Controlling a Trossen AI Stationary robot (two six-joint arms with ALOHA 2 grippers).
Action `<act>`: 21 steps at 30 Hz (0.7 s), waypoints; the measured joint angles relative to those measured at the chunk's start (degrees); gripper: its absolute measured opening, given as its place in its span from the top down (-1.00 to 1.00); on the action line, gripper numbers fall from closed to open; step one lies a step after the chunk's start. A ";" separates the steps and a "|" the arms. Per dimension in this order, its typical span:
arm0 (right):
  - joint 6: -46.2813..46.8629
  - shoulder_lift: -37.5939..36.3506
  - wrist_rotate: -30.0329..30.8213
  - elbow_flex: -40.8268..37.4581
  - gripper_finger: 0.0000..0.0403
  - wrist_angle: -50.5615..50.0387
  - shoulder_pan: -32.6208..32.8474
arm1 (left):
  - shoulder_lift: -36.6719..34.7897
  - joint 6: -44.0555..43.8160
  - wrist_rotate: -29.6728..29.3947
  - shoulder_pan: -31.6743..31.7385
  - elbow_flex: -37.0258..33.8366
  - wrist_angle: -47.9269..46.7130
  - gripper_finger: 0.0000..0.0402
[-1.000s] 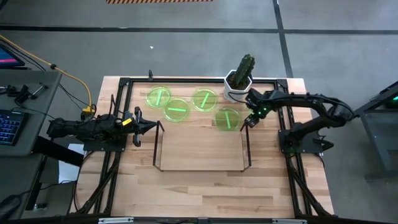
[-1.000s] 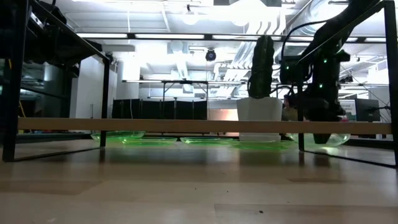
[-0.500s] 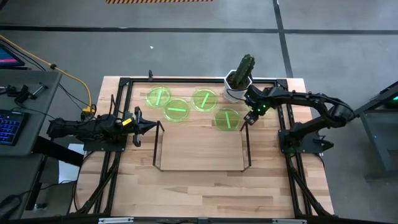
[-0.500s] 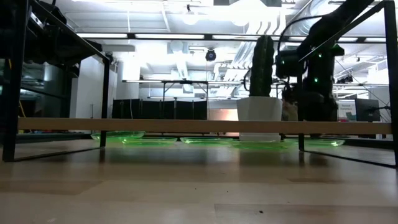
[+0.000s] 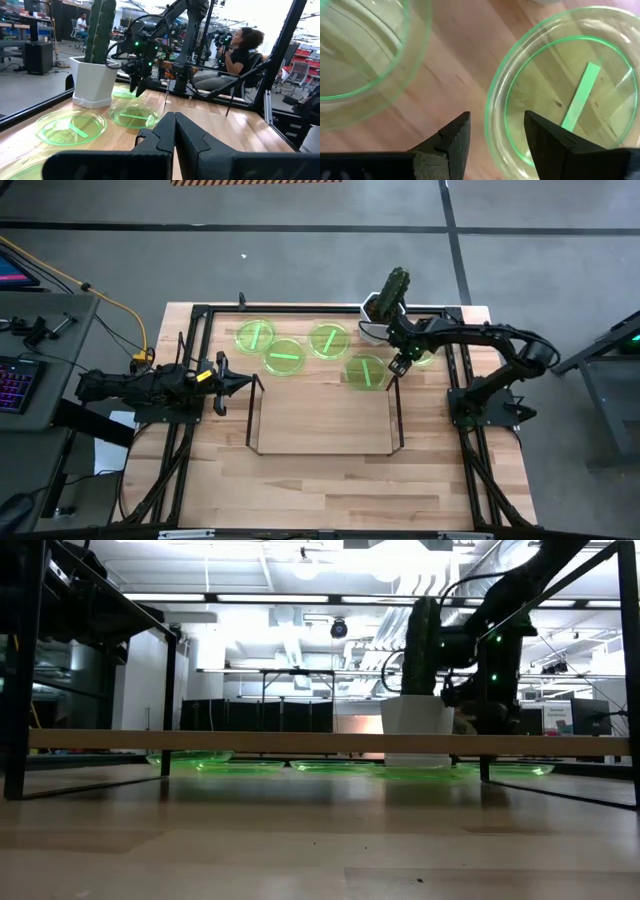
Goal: Place and stack plates onto a shelf
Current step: Put the green transparent plate on the shelf
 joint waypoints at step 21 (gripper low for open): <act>1.83 5.38 12.28 -0.13 0.85 -1.10 -0.15 | 0.00 0.00 0.02 -0.01 0.00 0.00 1.00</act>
